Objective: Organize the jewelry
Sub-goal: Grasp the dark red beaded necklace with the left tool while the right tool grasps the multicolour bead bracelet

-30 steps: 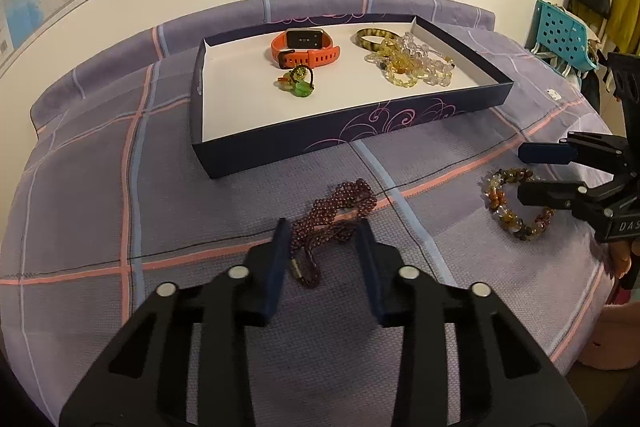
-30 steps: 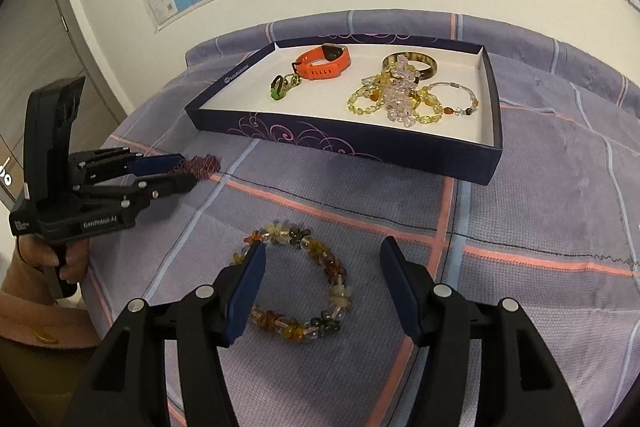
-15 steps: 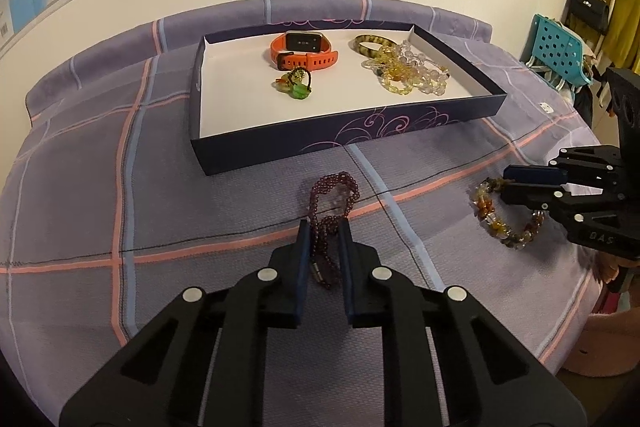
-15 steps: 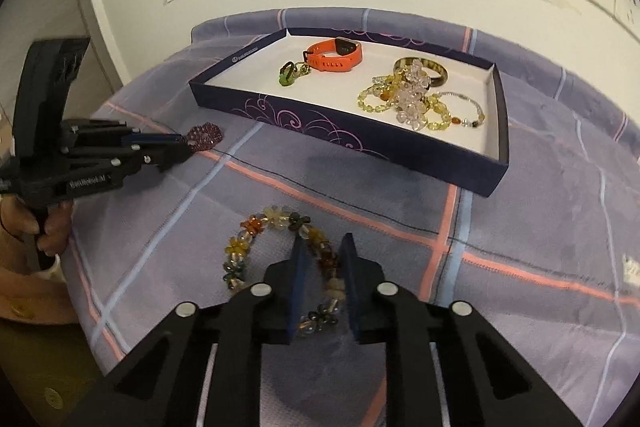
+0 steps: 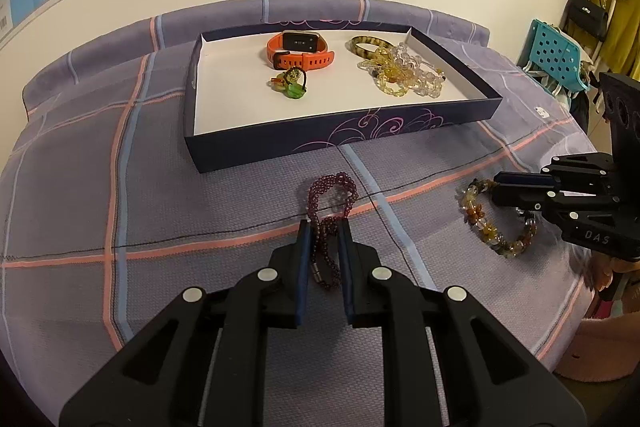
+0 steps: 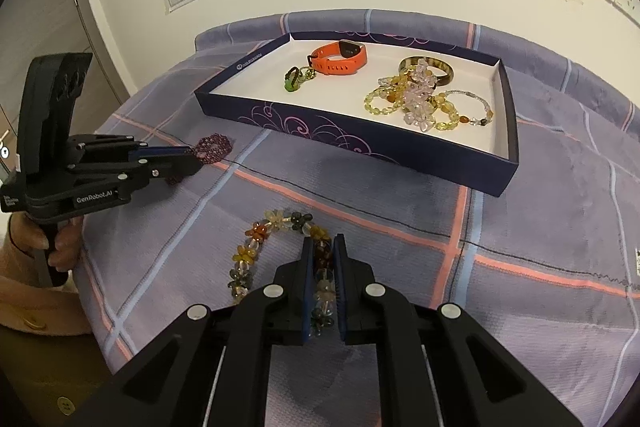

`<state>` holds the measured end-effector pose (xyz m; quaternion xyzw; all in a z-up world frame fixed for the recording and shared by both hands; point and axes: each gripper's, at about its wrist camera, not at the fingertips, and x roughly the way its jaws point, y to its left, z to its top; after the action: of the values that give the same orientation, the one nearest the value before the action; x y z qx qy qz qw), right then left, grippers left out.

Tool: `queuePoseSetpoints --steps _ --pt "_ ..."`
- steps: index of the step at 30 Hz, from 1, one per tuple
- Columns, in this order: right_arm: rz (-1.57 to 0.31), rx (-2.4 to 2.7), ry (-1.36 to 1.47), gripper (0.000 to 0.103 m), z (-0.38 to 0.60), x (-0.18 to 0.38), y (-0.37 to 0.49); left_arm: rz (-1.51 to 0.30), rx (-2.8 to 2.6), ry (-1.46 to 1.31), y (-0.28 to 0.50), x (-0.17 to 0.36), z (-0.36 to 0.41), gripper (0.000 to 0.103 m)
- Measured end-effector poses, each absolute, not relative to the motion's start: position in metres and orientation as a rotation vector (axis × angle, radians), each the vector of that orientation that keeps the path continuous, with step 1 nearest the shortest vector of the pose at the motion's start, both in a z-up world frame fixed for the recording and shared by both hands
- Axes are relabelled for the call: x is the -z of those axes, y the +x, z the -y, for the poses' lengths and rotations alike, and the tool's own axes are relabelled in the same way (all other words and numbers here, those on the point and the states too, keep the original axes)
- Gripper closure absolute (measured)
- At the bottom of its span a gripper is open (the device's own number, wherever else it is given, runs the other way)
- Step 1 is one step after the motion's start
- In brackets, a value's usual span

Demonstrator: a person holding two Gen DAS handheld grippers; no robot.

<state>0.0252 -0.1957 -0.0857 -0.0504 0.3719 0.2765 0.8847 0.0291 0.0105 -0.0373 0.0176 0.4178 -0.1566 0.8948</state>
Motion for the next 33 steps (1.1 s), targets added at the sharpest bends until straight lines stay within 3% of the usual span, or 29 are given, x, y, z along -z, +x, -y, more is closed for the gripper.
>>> queuePoseSetpoints --steps 14,17,22,24,26,33 --pt "-0.716 -0.577 -0.079 0.095 0.198 0.065 0.02 -0.832 0.336 0.005 0.026 0.024 -0.017 0.09" --pt "-0.695 -0.578 -0.07 0.095 0.201 0.057 0.018 -0.823 0.344 0.0 0.025 0.02 -0.018 0.1" --pt "-0.676 -0.575 -0.079 0.095 0.202 0.05 0.018 -0.806 0.368 -0.003 0.024 0.014 -0.019 0.099" --pt "-0.68 -0.576 -0.077 0.095 0.202 0.051 0.019 -0.809 0.37 -0.006 0.023 0.015 -0.019 0.088" --pt "-0.686 -0.575 -0.07 0.095 0.203 0.053 0.02 -0.818 0.407 -0.004 0.022 0.018 -0.016 0.066" --pt "-0.703 -0.571 -0.065 0.095 0.202 0.059 0.023 -0.848 0.397 0.09 0.033 0.034 0.001 0.059"
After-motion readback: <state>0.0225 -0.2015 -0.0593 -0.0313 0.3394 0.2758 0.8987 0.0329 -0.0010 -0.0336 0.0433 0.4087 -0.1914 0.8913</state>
